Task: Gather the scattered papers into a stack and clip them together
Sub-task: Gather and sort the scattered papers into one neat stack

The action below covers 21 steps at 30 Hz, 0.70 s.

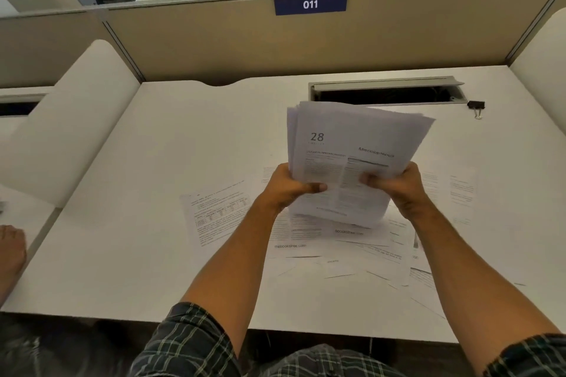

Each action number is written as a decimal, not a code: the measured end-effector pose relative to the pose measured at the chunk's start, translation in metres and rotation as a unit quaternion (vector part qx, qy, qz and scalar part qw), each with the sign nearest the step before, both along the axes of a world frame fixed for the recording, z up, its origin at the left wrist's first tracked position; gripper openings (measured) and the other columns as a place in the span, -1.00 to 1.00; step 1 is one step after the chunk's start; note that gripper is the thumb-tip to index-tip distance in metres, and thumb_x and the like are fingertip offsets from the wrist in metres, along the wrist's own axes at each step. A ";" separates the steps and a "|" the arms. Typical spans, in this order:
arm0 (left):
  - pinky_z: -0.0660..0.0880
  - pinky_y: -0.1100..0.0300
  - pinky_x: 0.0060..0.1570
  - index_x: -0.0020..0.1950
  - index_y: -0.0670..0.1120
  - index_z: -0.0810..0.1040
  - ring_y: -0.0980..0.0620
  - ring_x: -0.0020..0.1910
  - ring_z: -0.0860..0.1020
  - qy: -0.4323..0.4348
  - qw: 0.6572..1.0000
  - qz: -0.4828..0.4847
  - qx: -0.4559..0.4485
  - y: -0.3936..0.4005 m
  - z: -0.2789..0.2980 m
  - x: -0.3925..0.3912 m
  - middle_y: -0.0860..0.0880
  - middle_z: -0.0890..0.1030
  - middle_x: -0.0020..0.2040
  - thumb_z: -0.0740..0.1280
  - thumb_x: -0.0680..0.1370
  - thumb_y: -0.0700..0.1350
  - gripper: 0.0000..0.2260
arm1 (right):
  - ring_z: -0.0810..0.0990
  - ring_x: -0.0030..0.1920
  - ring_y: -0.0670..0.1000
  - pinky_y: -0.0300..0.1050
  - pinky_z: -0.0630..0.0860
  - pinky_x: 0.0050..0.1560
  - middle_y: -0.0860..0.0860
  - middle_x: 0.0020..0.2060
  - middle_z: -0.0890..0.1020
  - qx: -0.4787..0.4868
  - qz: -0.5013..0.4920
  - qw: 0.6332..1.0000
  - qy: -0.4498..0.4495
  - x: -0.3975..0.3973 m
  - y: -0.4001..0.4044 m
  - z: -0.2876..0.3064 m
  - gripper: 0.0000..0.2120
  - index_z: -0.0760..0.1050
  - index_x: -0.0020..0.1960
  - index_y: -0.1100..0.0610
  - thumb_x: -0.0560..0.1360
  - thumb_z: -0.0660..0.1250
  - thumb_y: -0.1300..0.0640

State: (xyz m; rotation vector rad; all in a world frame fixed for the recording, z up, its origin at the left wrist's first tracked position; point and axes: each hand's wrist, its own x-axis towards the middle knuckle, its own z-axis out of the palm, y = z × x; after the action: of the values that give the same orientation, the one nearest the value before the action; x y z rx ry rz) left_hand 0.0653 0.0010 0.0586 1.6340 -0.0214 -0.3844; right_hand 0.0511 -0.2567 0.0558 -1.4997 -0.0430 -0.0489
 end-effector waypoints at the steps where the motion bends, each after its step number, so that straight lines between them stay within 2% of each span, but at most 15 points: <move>1: 0.67 -0.03 0.08 0.26 -0.07 0.64 -0.03 0.08 0.70 0.004 1.000 0.000 0.000 0.001 -0.003 -0.003 -0.03 0.73 0.12 0.62 0.39 -0.19 -0.55 | 0.74 0.04 0.09 0.11 0.69 0.04 0.00 0.00 0.76 -0.011 0.002 1.000 0.014 -0.002 0.001 -0.004 -0.64 0.71 0.00 0.06 0.28 0.64 0.33; 4: 0.65 -0.13 0.12 0.26 -0.09 0.63 -0.08 0.12 0.69 0.006 1.000 0.007 -0.005 0.002 -0.006 -0.007 -0.08 0.71 0.14 0.62 0.39 -0.22 -0.55 | 0.74 -0.04 0.01 0.06 0.70 0.01 -0.07 -0.08 0.76 -0.024 -0.010 1.000 0.009 -0.006 0.003 -0.009 -0.70 0.70 -0.04 0.09 0.34 0.58 0.39; 7: 0.66 -0.10 0.09 0.23 -0.14 0.63 -0.12 0.15 0.67 -0.023 0.999 -0.007 -0.049 0.002 0.000 -0.003 -0.14 0.69 0.14 0.58 0.39 -0.36 -0.56 | 0.71 -0.09 -0.11 -0.16 0.66 -0.05 -0.10 -0.17 0.75 -0.035 0.003 0.999 -0.004 -0.002 0.000 -0.004 -0.68 0.72 -0.13 -0.03 0.37 0.57 0.39; 9: 0.66 0.04 0.02 0.21 -0.18 0.65 -0.05 0.11 0.69 -0.035 0.999 -0.009 -0.037 0.001 -0.001 -0.001 -0.13 0.71 0.10 0.59 0.38 -0.35 -0.59 | 0.70 -0.11 -0.13 -0.23 0.62 -0.04 -0.09 -0.20 0.74 -0.100 0.052 0.993 -0.025 -0.001 -0.004 -0.003 -0.79 0.70 -0.08 0.07 0.45 0.51 0.37; 11: 0.63 0.16 -0.06 0.15 -0.23 0.67 0.00 -0.01 0.69 -0.022 1.000 0.005 -0.002 0.000 -0.007 -0.001 -0.14 0.71 0.05 0.55 0.43 -0.35 -0.69 | 0.73 -0.02 -0.01 -0.10 0.65 0.07 0.08 -0.08 0.75 -0.146 0.075 0.984 -0.076 -0.001 -0.011 -0.010 -0.85 0.69 0.02 0.23 0.46 0.48 0.32; 13: 0.60 0.22 -0.13 0.10 -0.23 0.69 0.03 -0.09 0.65 0.000 0.999 0.017 0.028 0.001 -0.013 0.001 -0.10 0.69 -0.01 0.41 0.52 -0.35 -0.82 | 0.73 0.06 0.06 -0.05 0.64 0.14 0.14 0.02 0.74 -0.148 0.083 0.981 -0.090 -0.003 -0.017 -0.013 -0.66 0.67 0.11 0.28 0.39 0.50 0.14; 15: 0.60 0.26 -0.13 0.03 -0.17 0.72 0.11 -0.14 0.65 -0.020 0.998 0.006 0.062 -0.002 -0.010 0.003 -0.02 0.69 -0.06 0.37 0.53 -0.34 -0.82 | 0.72 0.08 0.04 -0.12 0.64 0.13 0.11 0.04 0.73 -0.163 0.101 0.976 -0.103 -0.003 -0.021 -0.011 -0.52 0.66 0.15 0.27 0.31 0.54 0.03; 16: 0.61 0.27 -0.11 0.01 -0.17 0.72 0.14 -0.15 0.66 -0.033 0.997 -0.001 0.065 -0.004 -0.008 0.004 -0.02 0.71 -0.07 0.38 0.52 -0.35 -0.83 | 0.72 0.08 0.01 -0.16 0.63 0.12 0.08 0.04 0.74 -0.174 0.102 0.973 -0.109 -0.002 -0.020 -0.010 -0.52 0.66 0.14 0.26 0.30 0.57 0.05; 18: 0.59 0.27 -0.15 -0.04 -0.22 0.70 0.15 -0.20 0.66 -0.038 0.998 0.004 0.050 -0.007 -0.007 0.007 0.00 0.71 -0.17 0.38 0.51 -0.40 -0.85 | 0.73 0.03 0.01 -0.16 0.64 0.07 0.04 -0.02 0.75 -0.149 0.083 0.980 -0.098 0.001 -0.018 -0.010 -0.63 0.67 0.13 0.25 0.34 0.59 0.24; 20: 0.51 0.22 -0.23 -0.14 -0.19 0.62 0.09 -0.29 0.57 -0.043 0.997 0.017 0.060 -0.007 -0.010 0.011 -0.01 0.63 -0.28 0.39 0.50 -0.41 -0.86 | 0.74 -0.06 0.04 -0.15 0.65 -0.03 0.07 -0.08 0.75 -0.111 0.055 0.990 -0.059 0.007 -0.016 -0.012 -0.67 0.66 0.15 0.21 0.42 0.49 0.43; 21: 0.48 0.16 -0.23 -0.16 -0.16 0.57 0.04 -0.26 0.52 -0.044 0.997 0.020 0.065 -0.007 -0.011 0.011 -0.05 0.59 -0.27 0.42 0.49 -0.35 -0.89 | 0.74 -0.08 0.02 -0.16 0.64 -0.06 0.07 -0.08 0.75 -0.109 0.039 0.993 -0.039 0.009 -0.015 -0.013 -0.67 0.66 0.13 0.18 0.44 0.46 0.46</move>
State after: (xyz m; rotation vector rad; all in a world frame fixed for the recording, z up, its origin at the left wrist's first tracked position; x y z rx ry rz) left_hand 0.0764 -0.0061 0.0479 1.7758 -0.0305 -0.2878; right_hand 0.0603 -0.2717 0.0426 -1.7119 -0.1742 -0.0411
